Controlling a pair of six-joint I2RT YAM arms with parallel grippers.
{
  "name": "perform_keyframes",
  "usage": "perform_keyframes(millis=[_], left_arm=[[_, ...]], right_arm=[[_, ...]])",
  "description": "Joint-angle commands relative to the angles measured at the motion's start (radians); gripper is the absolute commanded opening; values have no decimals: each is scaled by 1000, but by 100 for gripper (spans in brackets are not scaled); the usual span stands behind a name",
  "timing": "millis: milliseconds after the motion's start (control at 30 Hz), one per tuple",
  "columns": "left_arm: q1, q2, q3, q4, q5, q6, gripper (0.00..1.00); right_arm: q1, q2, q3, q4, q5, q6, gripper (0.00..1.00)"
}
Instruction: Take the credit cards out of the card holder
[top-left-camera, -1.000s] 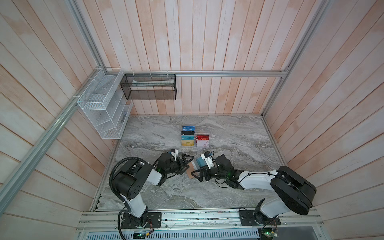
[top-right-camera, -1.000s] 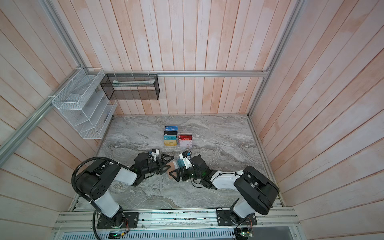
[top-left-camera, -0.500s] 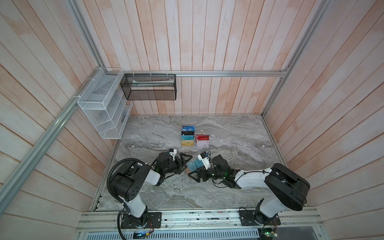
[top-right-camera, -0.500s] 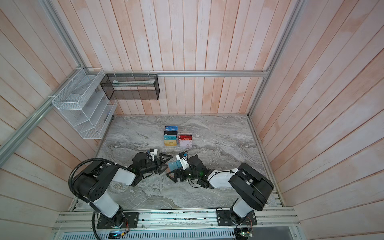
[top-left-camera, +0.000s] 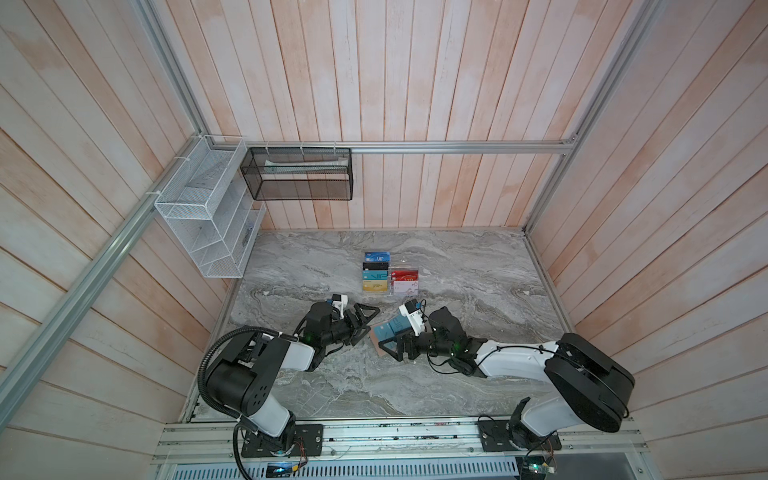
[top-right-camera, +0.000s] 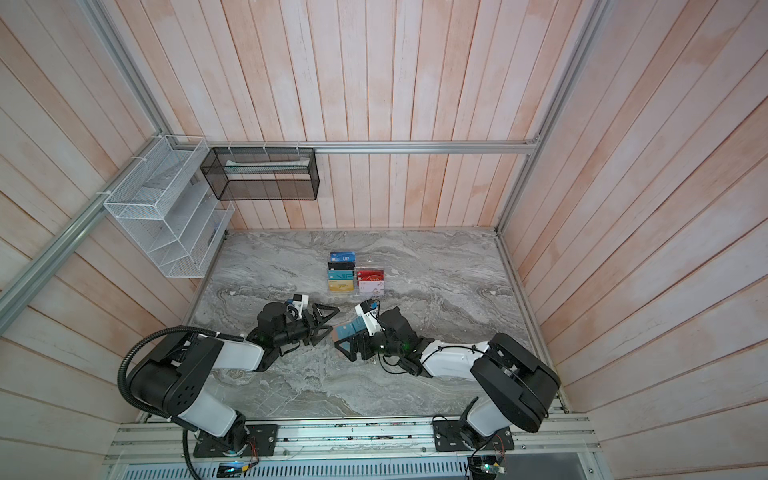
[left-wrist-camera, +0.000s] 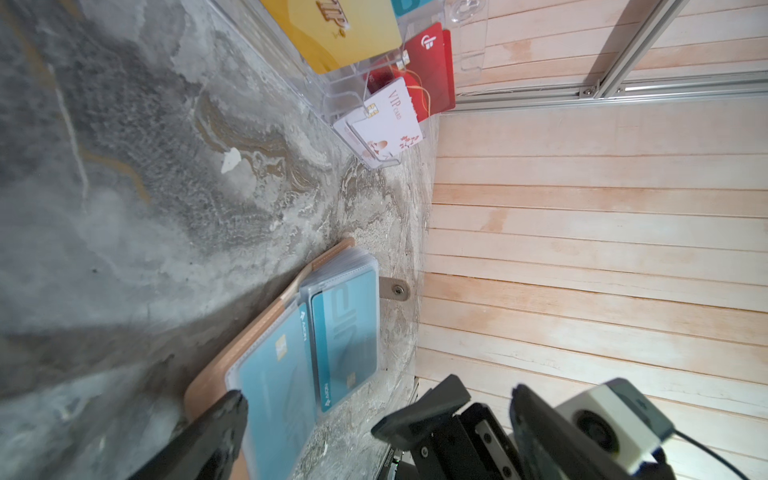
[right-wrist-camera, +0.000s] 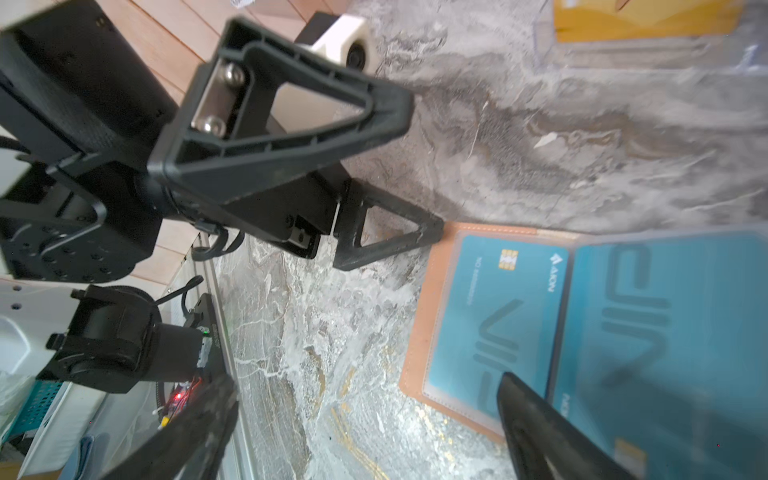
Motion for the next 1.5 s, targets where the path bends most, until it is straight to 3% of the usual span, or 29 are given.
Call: perform_keyframes(millis=[0, 200, 567, 1167, 1467], left_arm=[[0, -50, 5, -22, 12, 11, 100], [-37, -44, 19, 3, 5, -32, 100], [-75, 171, -12, 216, 29, -136, 100], [-4, 153, 11, 4, 52, 29, 100], [4, 173, 37, 1, 69, 39, 100]], right_arm=[[-41, -18, -25, -42, 19, -15, 98], [-63, 12, -25, -13, -25, -25, 98], [-78, 65, -60, 51, -57, -14, 97], [-52, 143, -73, 136, -85, 78, 91], [11, 184, -93, 186, -53, 125, 91]])
